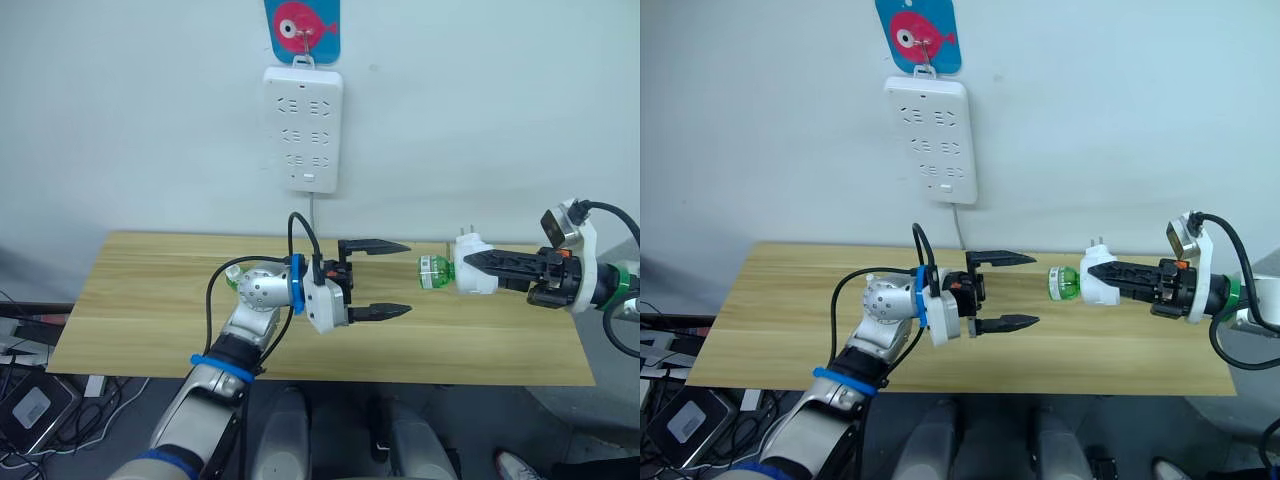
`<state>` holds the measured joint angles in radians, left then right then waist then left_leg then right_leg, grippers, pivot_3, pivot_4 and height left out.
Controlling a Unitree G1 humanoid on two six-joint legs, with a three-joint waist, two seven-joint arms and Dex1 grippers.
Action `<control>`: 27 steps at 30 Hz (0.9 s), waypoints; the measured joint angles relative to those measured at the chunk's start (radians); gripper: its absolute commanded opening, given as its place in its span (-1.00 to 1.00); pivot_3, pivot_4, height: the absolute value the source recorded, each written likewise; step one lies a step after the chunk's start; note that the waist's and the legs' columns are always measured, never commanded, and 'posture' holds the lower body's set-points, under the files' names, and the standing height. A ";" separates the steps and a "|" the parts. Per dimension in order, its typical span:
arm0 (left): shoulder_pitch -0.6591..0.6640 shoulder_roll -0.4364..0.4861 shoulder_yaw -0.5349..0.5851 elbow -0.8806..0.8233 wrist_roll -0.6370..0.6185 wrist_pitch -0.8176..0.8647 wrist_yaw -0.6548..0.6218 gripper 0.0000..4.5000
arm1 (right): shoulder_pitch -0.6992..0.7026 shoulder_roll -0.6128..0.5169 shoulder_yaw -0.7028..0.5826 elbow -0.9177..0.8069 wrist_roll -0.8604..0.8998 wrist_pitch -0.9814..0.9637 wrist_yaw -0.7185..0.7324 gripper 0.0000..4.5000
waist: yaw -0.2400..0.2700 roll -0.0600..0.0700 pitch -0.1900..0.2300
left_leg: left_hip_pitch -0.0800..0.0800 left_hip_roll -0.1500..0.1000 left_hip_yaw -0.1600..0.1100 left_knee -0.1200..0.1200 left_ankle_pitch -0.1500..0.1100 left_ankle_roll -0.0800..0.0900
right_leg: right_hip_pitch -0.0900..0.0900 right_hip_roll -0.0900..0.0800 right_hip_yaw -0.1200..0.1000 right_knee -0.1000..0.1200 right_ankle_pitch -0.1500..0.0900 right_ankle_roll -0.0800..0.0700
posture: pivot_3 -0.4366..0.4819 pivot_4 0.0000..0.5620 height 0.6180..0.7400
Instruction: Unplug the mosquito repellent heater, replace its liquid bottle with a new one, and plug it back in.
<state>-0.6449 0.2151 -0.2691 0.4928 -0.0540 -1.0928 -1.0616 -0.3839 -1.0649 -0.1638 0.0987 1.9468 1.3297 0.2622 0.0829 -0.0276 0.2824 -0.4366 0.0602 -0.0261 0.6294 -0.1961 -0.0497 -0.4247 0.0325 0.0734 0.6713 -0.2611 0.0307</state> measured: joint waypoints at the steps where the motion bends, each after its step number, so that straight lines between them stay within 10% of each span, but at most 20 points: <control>1: -0.019 -0.006 0.000 0.039 0.028 -0.053 0.028 0.98 | -0.007 0.008 0.000 0.000 0.000 0.002 -0.005 0.35 | 0.001 0.000 0.000 | 0.000 0.000 0.000 0.000 0.000 0.000 | 0.000 0.000 0.000 0.000 0.000 0.000 | 0.39 -0.04 1.00; 19: -0.093 -0.019 -0.031 0.223 0.339 -0.185 0.414 0.98 | -0.017 0.047 0.000 -0.017 0.000 0.016 -0.005 0.35 | -0.003 0.000 0.000 | 0.001 0.000 -0.001 0.001 -0.001 0.001 | 0.000 0.000 -0.001 0.003 0.000 0.000 | 0.36 -0.04 1.00; 27: -0.105 -0.003 -0.074 0.225 0.372 -0.183 0.486 0.01 | -0.025 0.047 0.000 -0.018 -0.001 0.031 0.000 0.35 | -0.003 0.000 0.000 | 0.001 0.000 -0.001 0.000 -0.001 0.001 | 0.000 0.000 -0.001 0.003 0.000 0.000 | 0.36 -0.03 1.00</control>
<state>-0.7497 0.2121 -0.3432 0.7179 0.3183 -1.2762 -0.5760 -0.4088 -1.0180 -0.1636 0.0807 1.9455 1.3606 0.2618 0.0800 -0.0276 0.2824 -0.4353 0.0605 -0.0269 0.6298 -0.1968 -0.0484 -0.4245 0.0329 0.0722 0.6745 -0.2610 0.0309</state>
